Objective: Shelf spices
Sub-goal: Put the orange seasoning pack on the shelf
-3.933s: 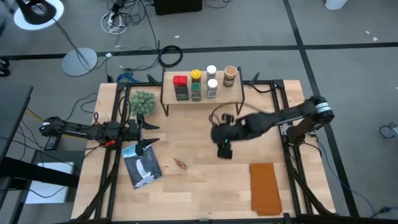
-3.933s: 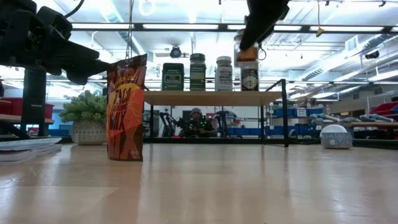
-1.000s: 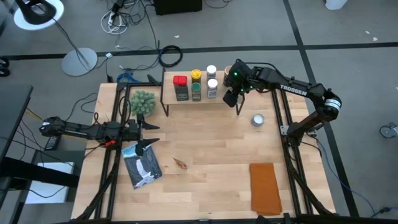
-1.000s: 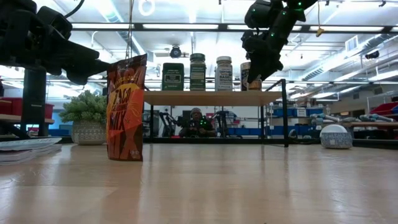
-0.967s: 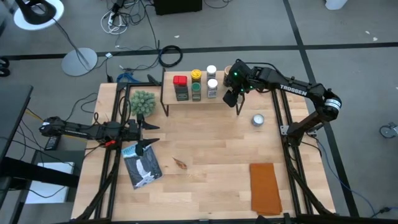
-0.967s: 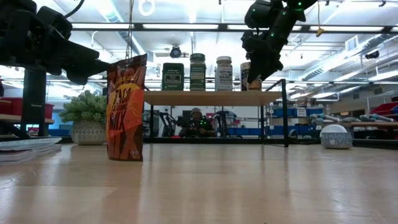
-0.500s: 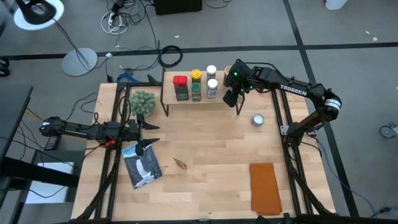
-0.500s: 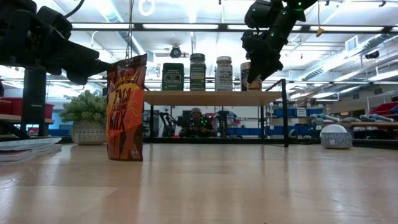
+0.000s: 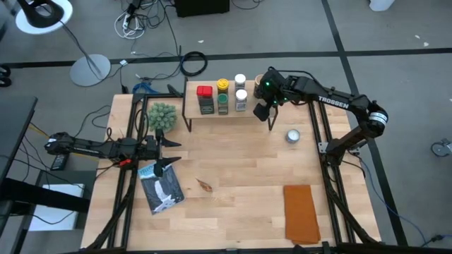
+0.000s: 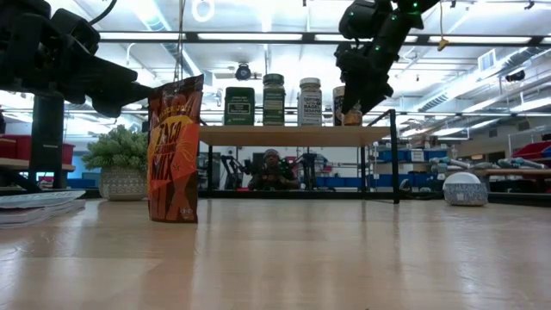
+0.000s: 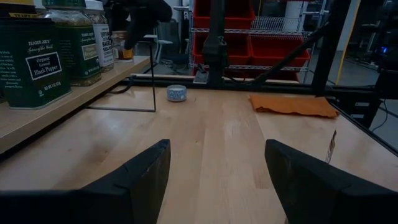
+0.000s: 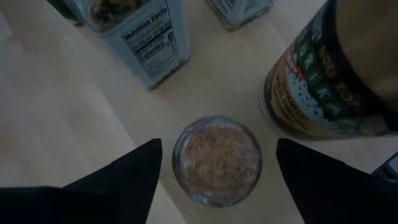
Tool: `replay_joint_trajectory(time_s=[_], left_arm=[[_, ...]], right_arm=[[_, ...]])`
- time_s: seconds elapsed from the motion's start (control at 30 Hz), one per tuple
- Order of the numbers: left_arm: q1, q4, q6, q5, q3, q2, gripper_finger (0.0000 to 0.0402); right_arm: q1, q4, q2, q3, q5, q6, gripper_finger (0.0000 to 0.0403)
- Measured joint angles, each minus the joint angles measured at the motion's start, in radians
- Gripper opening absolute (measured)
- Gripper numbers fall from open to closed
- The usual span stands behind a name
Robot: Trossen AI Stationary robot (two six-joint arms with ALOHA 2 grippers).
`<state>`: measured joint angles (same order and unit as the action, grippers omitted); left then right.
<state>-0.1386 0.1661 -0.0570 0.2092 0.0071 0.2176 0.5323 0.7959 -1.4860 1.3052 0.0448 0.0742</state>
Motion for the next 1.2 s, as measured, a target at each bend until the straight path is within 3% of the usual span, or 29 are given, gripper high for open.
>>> replay_joint_trajectory(time_s=[0.23,0.43,0.67,0.93,1.2], left_arm=[[0.0,0.0,0.0,0.0,0.0,0.0,0.0266],[0.0,0.0,0.0,0.0,0.0,0.0,0.0267],[0.0,0.0,0.0,0.0,0.0,0.0,0.0267],[0.0,0.0,0.0,0.0,0.0,0.0,0.0267],[0.0,0.003,0.0,0.0,0.0,0.0,0.0266]], right_arm=[[0.0,0.014,0.028,0.0,0.0,0.001,0.035],[-0.006,0.033,0.094,0.0,-0.001,0.005,0.0354],[-0.06,0.171,0.192,0.0,-0.032,0.094,0.0354],[-0.26,0.144,0.259,-0.127,-0.04,0.248,0.0354],[-0.514,-0.177,0.261,-0.413,-0.04,0.483,0.0354]])
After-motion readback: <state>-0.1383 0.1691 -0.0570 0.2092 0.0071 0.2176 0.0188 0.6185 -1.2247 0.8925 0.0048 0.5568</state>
